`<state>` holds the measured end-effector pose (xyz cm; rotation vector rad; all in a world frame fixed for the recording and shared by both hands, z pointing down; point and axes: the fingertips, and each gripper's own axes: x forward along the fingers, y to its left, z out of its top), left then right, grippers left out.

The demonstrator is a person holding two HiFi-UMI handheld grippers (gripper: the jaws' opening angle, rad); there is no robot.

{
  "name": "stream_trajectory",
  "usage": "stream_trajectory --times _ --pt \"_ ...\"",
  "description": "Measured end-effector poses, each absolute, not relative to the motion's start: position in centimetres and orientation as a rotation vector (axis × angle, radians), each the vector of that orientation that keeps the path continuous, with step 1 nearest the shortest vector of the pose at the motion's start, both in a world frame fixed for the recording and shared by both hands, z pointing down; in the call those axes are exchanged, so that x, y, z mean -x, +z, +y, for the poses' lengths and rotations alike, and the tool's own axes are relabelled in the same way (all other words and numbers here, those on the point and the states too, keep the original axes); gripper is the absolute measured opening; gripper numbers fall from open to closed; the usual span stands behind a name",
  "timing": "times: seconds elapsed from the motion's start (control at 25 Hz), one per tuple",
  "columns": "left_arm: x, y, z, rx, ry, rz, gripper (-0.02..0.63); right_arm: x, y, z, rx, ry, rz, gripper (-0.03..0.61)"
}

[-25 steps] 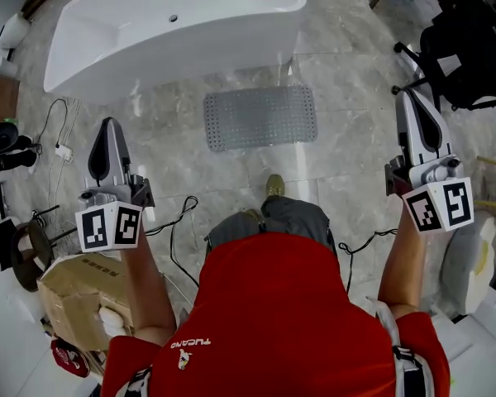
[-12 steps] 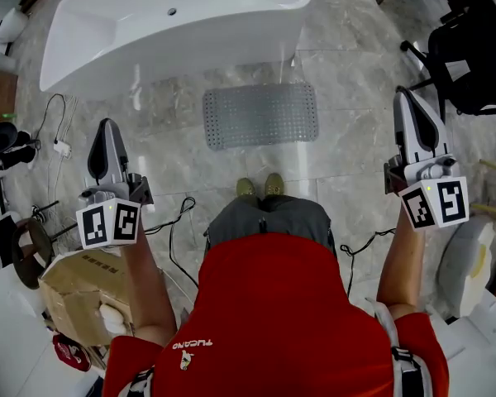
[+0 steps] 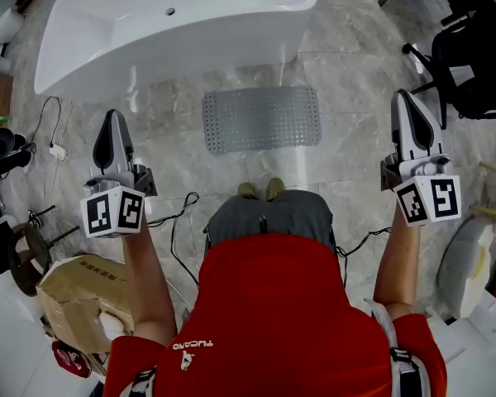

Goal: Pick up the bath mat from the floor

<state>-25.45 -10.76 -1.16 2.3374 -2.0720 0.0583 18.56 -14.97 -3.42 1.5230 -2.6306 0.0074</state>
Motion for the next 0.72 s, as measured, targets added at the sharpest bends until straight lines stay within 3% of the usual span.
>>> stream_trajectory --times 0.72 --pt "25.7 11.3 -15.3 -2.343 0.066 -1.978 0.006 -17.1 8.9 -18.2 -1.484 0.083 -2.575 0.003"
